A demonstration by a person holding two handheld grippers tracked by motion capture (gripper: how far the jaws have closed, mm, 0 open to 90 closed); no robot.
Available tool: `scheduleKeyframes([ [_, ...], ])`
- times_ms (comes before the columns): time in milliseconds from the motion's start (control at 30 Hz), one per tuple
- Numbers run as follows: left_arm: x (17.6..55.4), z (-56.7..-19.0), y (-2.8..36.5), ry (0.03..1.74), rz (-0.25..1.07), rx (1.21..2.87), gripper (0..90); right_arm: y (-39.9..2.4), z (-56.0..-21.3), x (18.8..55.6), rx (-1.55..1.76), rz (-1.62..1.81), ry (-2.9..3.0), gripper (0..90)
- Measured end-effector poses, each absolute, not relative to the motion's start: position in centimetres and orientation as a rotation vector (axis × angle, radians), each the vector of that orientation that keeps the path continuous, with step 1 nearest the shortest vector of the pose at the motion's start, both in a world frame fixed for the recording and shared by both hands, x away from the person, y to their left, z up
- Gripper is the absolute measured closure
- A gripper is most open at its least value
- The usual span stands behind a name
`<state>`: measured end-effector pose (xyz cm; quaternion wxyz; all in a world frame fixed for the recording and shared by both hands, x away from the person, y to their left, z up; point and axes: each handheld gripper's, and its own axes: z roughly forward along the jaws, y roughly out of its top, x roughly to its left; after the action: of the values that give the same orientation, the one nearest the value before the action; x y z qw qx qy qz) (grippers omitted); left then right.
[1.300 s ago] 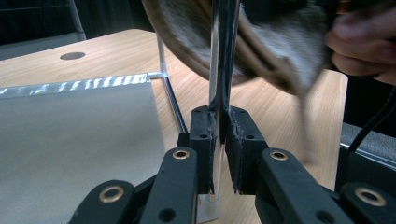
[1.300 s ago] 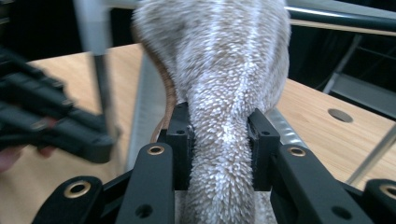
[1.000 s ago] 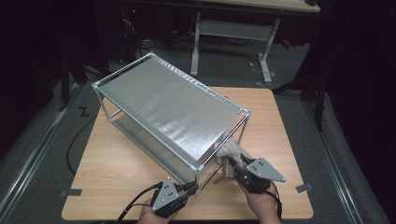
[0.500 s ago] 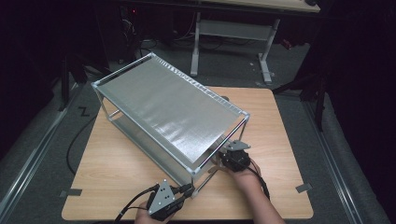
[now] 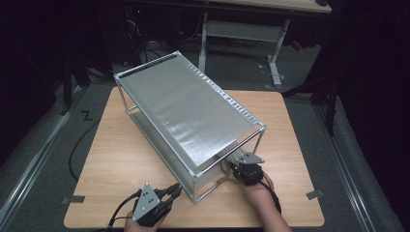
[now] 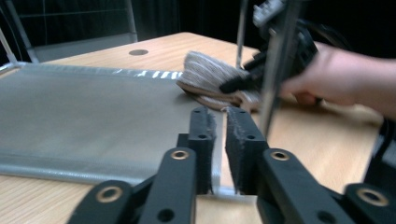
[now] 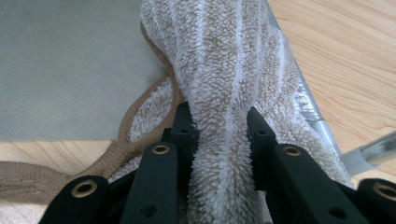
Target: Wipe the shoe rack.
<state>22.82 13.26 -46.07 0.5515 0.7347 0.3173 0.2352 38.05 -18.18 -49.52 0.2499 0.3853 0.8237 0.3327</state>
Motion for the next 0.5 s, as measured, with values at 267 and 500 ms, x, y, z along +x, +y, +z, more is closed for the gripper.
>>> scheduleKeyframes([
  [267, 24.2, -46.1, 9.4, 0.736, 0.509, 1.786, 60.6, -18.2, -49.5, 38.0, 1.056, 0.905, 2.245, 71.8],
  [500, 24.5, -46.3, 9.9, 0.732, 0.534, 1.773, 80.8, -18.3, -49.6, 37.5, 1.039, 0.924, 2.256, 72.0],
])
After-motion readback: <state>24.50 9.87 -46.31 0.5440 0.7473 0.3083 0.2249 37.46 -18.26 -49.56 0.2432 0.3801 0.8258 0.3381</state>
